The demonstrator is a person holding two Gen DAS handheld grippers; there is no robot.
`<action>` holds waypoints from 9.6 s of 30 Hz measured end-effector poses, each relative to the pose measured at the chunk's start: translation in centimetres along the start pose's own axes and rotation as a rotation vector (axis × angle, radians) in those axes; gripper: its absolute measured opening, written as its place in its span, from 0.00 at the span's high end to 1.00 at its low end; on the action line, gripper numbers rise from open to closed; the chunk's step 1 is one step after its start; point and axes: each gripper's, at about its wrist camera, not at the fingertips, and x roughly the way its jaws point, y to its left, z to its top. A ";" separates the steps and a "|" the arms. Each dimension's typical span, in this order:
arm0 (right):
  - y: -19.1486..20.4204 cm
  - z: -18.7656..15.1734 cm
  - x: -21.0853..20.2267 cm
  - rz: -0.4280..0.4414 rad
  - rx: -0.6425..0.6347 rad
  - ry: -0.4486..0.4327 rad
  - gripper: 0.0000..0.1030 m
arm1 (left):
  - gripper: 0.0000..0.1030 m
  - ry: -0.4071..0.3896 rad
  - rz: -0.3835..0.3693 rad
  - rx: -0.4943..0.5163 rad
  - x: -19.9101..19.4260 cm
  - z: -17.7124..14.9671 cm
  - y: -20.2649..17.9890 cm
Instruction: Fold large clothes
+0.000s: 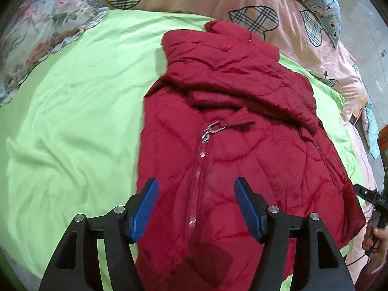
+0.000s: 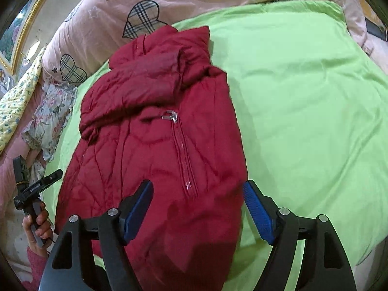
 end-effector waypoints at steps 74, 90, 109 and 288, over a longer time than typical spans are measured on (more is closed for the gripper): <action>-3.3 -3.6 -6.6 0.459 0.065 -0.195 0.81 | 0.86 -0.146 -0.372 0.038 -7.1 -1.7 3.4; -2.4 1.9 -7.0 0.454 0.069 -0.350 0.81 | 0.86 -0.224 -0.365 0.001 -6.0 2.8 2.9; -0.4 12.3 -3.4 0.386 0.060 -0.443 0.80 | 0.85 -0.274 -0.243 -0.073 -2.0 11.4 0.4; -0.6 18.9 12.6 0.344 0.104 -0.012 0.65 | 0.56 -0.079 -0.361 -0.065 16.0 17.3 1.8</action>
